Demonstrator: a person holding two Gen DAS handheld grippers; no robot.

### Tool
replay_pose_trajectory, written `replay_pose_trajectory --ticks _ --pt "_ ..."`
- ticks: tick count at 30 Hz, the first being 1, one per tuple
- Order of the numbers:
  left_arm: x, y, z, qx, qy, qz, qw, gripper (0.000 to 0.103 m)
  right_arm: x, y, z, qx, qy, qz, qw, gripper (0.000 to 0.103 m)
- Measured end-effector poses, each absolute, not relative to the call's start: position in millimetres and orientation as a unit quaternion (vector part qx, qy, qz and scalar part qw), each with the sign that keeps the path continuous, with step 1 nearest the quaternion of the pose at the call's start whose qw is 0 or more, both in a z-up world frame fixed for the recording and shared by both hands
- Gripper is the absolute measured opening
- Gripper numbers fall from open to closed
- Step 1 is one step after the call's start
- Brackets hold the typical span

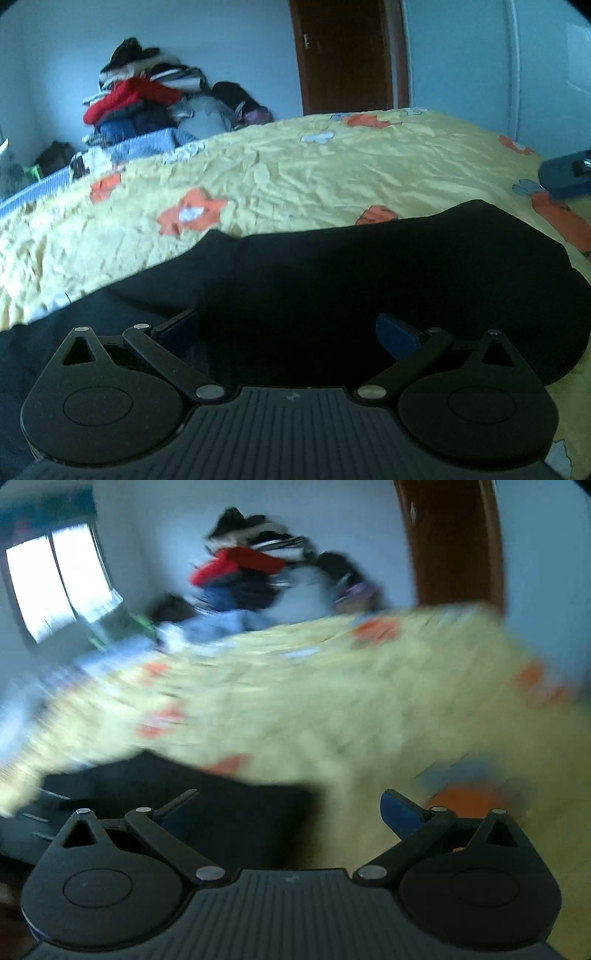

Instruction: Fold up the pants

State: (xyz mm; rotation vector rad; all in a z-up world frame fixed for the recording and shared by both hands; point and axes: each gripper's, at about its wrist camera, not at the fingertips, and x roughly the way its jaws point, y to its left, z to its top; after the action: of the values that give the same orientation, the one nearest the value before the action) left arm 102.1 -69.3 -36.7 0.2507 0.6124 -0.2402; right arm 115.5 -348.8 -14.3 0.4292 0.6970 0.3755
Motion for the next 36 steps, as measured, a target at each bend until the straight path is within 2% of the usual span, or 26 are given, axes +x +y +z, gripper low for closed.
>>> replay_pose_trajectory --ticks 5,7,9,12,13,14,16,20,23,27,31,33,34,36 --pt "106.3 -80.4 -25.2 0.130 0.284 -0.121 0.942 0.103 111.7 -373.8 -54.7 0.361 0.347 0.260 0.826 0.103" --pt "110.6 -87.6 -23.0 0.123 0.287 -0.128 0.941 0.103 112.5 -373.8 -62.6 0.375 0.359 0.283 0.806 0.103" --pt "113.8 -95.6 -23.4 0.117 0.293 -0.139 0.939 0.103 113.8 -367.5 -66.6 0.344 0.378 0.294 0.807 0.096" --pt "114.3 -106.9 -28.8 0.124 0.296 -0.146 0.936 0.103 111.9 -362.6 -64.7 0.322 0.401 0.312 0.799 0.062" --pt "114.7 -109.7 -30.7 0.128 0.297 -0.146 0.935 0.103 108.6 -363.4 -62.9 0.311 0.405 0.312 0.801 0.035" --pt "115.4 -112.2 -32.8 0.131 0.298 -0.146 0.934 0.103 104.6 -362.3 -59.4 0.273 0.416 0.292 0.817 0.013" --pt "116.5 -114.3 -35.2 0.132 0.302 -0.146 0.933 0.103 94.4 -354.1 -50.7 0.180 0.425 0.272 0.845 0.011" --pt "116.1 -113.5 -36.8 0.130 0.305 -0.147 0.932 0.103 77.7 -341.1 -27.0 0.067 0.419 0.226 0.877 0.013" --pt "112.0 -110.1 -34.7 0.130 0.298 -0.140 0.935 0.103 79.1 -344.2 -18.0 0.081 0.383 0.200 0.898 0.019" --pt "107.7 -105.7 -29.6 0.129 0.290 -0.133 0.939 0.103 96.9 -341.5 -2.9 0.092 0.337 0.175 0.921 0.019" --pt "106.2 -99.1 -29.2 0.125 0.295 -0.126 0.939 0.103 134.1 -314.5 -18.6 0.122 0.362 0.246 0.891 0.019" --pt "105.7 -93.6 -30.4 0.122 0.298 -0.123 0.939 0.103 148.0 -302.9 -34.7 0.081 0.387 0.221 0.891 0.019" --pt "106.3 -90.6 -32.0 0.121 0.300 -0.121 0.938 0.103 150.8 -302.5 -39.2 0.058 0.375 0.213 0.901 0.018" --pt "110.3 -85.2 -37.8 0.120 0.309 -0.118 0.936 0.103 155.2 -313.2 -38.4 0.086 0.367 0.185 0.908 0.018"
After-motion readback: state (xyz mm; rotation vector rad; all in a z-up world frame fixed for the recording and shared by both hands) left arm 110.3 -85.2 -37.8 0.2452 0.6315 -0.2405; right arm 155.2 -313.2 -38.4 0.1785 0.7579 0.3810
